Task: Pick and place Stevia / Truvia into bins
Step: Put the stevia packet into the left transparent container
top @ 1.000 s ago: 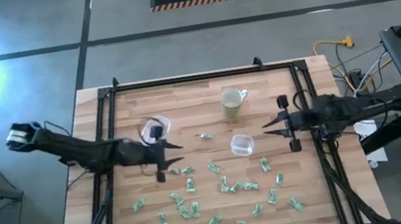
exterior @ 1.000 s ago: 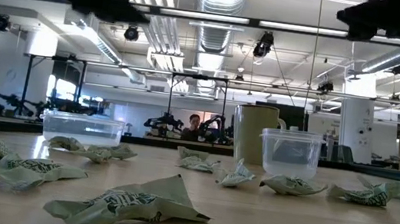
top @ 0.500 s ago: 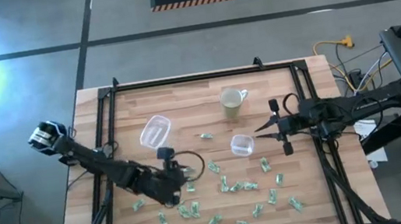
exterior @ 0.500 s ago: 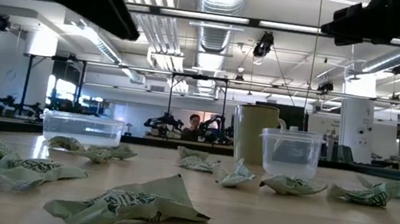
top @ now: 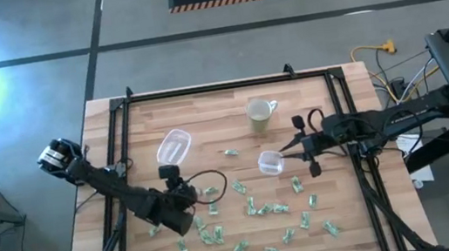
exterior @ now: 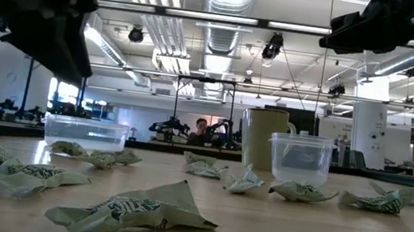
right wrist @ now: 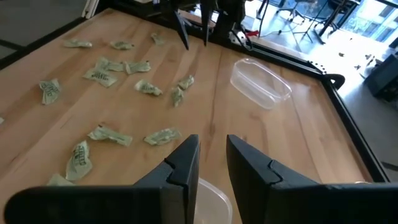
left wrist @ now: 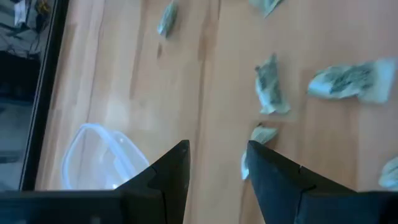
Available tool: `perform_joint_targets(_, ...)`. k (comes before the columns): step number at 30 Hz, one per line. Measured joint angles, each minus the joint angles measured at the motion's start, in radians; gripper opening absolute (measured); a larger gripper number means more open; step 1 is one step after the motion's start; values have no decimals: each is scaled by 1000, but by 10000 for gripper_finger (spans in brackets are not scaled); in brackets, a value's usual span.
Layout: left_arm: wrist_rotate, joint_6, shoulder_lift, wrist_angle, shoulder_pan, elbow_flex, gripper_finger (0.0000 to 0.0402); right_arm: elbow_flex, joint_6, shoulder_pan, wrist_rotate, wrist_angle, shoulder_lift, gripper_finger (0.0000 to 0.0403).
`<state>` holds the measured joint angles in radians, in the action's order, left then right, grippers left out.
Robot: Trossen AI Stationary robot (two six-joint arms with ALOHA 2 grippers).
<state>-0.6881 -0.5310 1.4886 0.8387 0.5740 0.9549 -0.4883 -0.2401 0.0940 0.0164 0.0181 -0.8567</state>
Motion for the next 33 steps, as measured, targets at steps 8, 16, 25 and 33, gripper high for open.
perform_joint_targets(8, 157, 173, -3, -200, -95, -86, 143, -29, -2, 0, -44, -1, -60, 73)
perform_joint_targets(16, 252, 250, -3, -256, -179, -129, 143, -39, -12, 0, -77, 2, -96, 73)
perform_joint_targets(25, 295, 276, 3, -359, -195, -221, 143, -43, -24, 2, -79, 0, -87, 73)
perform_joint_targets(33, 305, 277, 3, -420, -195, -258, 143, -43, -21, 10, -79, 0, -88, 73)
